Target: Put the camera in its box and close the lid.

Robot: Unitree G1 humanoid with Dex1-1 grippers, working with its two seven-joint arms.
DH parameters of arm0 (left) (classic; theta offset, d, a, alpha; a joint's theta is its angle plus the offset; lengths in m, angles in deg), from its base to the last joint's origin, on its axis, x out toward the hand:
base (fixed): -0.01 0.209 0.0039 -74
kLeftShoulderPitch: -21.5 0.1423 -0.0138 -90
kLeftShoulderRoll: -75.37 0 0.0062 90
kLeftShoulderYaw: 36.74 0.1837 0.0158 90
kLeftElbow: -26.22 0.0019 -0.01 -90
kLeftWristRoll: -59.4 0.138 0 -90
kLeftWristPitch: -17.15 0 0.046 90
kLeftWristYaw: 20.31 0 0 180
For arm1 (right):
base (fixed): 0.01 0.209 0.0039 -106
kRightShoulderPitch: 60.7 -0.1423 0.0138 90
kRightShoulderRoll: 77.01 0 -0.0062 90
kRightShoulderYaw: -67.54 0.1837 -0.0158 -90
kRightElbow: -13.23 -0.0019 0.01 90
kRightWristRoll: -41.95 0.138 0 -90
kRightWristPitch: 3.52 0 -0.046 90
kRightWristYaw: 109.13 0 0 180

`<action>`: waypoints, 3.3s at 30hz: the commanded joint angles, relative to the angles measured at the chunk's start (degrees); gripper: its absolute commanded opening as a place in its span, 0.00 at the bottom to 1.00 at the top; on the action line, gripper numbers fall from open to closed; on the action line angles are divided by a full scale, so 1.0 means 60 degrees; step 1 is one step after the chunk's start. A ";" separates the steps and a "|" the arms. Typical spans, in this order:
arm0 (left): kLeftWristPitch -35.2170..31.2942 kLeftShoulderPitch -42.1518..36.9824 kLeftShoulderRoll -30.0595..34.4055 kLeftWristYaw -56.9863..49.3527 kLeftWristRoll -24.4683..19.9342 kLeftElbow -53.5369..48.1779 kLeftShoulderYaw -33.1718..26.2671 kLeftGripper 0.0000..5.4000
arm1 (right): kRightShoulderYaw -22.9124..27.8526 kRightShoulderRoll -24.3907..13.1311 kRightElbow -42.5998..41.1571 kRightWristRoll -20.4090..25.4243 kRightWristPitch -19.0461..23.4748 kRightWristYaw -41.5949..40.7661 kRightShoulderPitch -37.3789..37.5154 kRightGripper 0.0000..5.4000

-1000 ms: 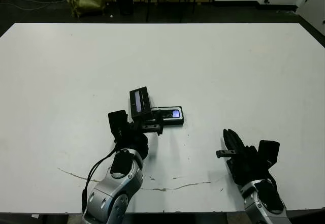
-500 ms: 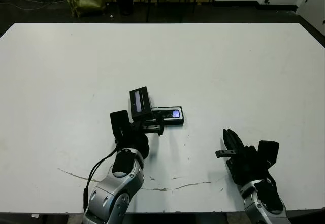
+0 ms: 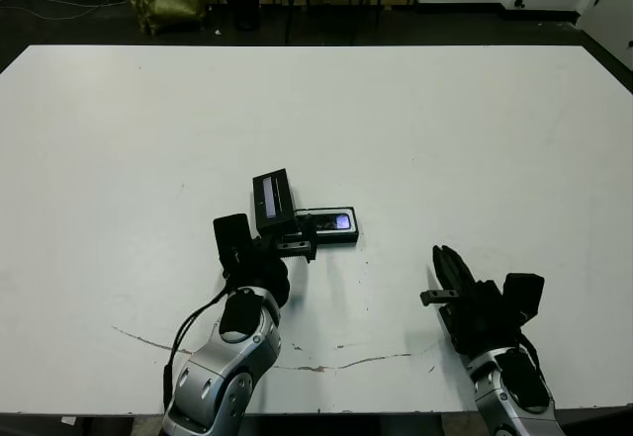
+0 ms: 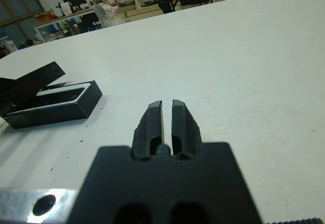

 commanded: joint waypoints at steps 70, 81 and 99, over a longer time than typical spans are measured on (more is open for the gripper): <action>-0.1692 -0.2924 0.4093 0.3617 -0.2449 -0.2051 -0.4865 0.41 | -0.0085 -0.0038 0.0453 0.0144 0.0224 0.0024 0.0454 0.00; -0.0114 -0.5407 0.7299 0.9077 -0.1165 0.1351 -0.3752 0.41 | -0.0064 -0.0082 0.0583 0.0017 0.0196 0.0148 0.0379 0.00; 0.1256 -0.7516 0.7821 1.4218 0.2080 0.3599 0.0266 0.41 | 0.0378 -0.0225 -0.0154 0.0130 0.0947 0.0439 0.0085 0.00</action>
